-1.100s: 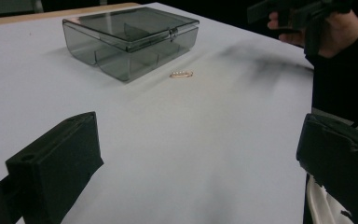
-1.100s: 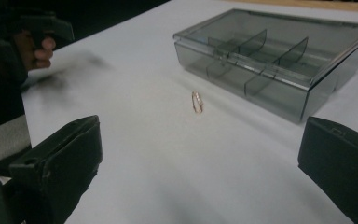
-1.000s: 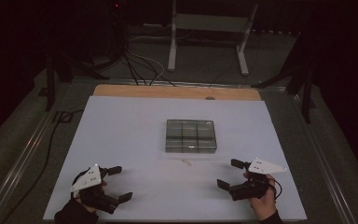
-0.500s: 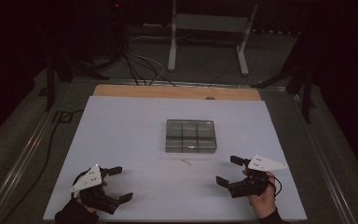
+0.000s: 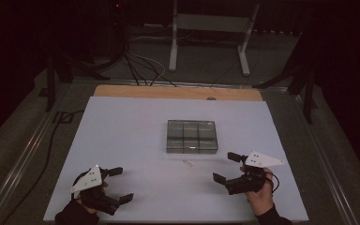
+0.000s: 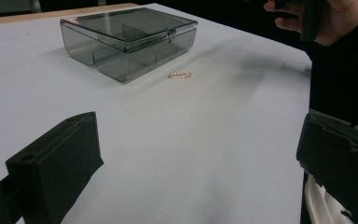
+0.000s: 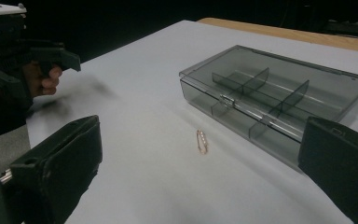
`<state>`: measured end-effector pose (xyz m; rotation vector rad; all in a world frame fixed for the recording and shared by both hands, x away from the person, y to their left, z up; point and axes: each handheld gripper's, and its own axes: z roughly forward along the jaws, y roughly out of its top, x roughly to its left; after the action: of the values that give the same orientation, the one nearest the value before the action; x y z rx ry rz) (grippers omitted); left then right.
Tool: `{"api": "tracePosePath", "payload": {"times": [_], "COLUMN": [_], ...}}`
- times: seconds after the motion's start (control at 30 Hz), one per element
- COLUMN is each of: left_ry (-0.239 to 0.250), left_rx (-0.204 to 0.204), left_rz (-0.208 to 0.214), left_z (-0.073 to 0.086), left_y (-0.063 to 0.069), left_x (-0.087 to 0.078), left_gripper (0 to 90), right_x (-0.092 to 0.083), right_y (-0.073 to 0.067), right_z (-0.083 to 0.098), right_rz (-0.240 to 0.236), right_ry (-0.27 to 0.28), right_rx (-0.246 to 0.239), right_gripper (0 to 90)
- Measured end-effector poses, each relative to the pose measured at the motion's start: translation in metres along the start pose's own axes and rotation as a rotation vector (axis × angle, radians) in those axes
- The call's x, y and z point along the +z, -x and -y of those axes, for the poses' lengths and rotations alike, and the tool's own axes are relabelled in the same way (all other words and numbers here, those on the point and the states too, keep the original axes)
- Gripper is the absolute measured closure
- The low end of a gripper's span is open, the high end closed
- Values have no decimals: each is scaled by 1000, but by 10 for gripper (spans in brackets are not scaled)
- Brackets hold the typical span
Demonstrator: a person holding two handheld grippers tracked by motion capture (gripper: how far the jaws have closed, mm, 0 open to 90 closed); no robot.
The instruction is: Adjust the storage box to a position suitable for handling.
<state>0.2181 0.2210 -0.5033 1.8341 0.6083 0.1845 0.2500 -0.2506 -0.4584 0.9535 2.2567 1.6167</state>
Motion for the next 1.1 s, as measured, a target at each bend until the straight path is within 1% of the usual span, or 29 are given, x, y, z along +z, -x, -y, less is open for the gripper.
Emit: {"api": "tracePosePath", "payload": {"times": [0.23, 0.6, 0.73, 0.9, 1.1], "left_ry": [-1, 1, 4, 3, 2], "left_rx": [-2, -2, -2, -2, -2], "left_rz": [2, 2, 2, 2, 3], "left_z": [0, 0, 0, 0, 0], "left_y": [0, 0, 0, 0, 0], "left_x": [0, 0, 0, 0, 0], "left_gripper": [7, 7, 7, 7, 7], "right_x": [7, 17, 24, 28, 37], "right_y": [-1, -1, -2, -4, -5], "right_z": [-5, -12, -16, -18, -21], "right_rz": [-11, -22, -39, -47, -68], "right_ry": [-6, 2, -3, -5, -14], "right_rx": [-3, -11, -16, -22, -30], "right_gripper": [0, 0, 0, 0, 0]}}
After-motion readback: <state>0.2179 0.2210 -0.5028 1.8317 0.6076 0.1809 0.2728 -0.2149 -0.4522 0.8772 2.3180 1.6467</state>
